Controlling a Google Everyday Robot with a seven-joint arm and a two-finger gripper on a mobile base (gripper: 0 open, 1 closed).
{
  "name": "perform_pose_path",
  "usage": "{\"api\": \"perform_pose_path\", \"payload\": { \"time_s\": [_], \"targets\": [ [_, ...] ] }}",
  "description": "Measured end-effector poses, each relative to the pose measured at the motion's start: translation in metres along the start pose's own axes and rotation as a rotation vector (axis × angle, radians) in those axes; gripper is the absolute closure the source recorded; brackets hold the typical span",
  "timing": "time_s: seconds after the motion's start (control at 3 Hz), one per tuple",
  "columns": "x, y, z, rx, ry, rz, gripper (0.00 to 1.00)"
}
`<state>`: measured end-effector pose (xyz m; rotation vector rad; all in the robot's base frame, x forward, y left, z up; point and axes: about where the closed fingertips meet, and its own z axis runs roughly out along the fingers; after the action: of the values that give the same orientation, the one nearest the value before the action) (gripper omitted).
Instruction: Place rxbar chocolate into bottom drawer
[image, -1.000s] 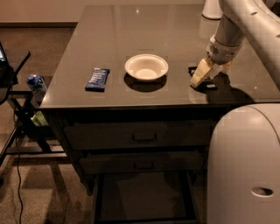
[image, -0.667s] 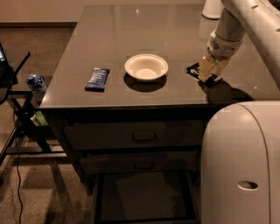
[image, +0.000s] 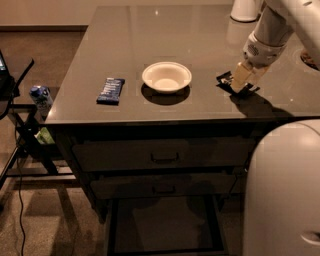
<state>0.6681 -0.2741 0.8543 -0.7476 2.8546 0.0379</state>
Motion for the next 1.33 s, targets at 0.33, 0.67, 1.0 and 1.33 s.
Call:
{"api": "perform_pose_path", "payload": {
  "time_s": [0.33,0.67,1.0,1.33],
  "targets": [
    [0.052,0.011,-0.025,-0.024,-0.043,0.016,1.00],
    [0.061,0.012,-0.028,-0.021,-0.033,0.025,1.00],
    [0.083,0.020,-0.040,-0.013,-0.032,0.045,1.00],
    [0.111,0.033,-0.049,-0.011,-0.027,0.061,1.00]
  ]
}}
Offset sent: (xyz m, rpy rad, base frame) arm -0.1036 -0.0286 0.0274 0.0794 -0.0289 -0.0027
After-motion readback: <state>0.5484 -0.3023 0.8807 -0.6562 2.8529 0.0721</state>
